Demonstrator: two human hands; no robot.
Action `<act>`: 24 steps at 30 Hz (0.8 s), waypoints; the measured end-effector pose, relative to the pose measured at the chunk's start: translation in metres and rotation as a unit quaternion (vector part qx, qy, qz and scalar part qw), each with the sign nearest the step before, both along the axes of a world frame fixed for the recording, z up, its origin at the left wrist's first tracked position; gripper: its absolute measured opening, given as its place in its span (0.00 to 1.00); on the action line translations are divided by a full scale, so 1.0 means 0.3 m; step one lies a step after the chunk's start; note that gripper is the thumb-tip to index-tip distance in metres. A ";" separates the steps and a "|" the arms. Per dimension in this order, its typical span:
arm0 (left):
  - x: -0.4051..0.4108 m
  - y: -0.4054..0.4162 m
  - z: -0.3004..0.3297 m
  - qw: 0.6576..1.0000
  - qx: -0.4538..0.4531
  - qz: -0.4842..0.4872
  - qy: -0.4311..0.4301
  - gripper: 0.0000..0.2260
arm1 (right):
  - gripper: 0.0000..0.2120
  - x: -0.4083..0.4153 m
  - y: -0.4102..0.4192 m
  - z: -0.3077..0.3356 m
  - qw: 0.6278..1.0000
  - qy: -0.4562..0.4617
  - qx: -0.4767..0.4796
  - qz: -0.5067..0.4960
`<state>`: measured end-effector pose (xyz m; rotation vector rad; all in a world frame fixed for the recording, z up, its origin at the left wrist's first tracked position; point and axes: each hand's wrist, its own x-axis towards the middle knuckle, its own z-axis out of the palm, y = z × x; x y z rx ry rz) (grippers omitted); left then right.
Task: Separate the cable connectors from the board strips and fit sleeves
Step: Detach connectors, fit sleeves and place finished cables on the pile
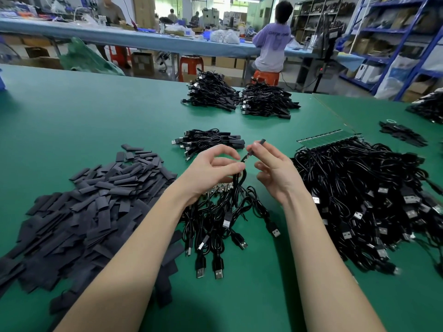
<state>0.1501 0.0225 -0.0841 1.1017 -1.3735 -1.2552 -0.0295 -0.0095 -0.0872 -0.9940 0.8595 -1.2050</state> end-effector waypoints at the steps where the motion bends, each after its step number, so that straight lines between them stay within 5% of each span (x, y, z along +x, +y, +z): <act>1: -0.005 0.000 -0.001 1.000 -0.018 0.017 -0.013 0.05 | 0.13 0.000 -0.001 -0.002 1.000 -0.001 0.003 -0.010; 17: -0.051 0.006 -0.009 0.984 -0.093 0.147 -0.033 0.06 | 0.19 0.038 0.013 -0.032 0.998 0.056 0.009 -0.040; 24: -0.050 0.005 -0.001 0.992 -0.004 0.117 0.049 0.08 | 0.13 0.058 0.024 -0.030 0.985 0.073 -0.128 -0.090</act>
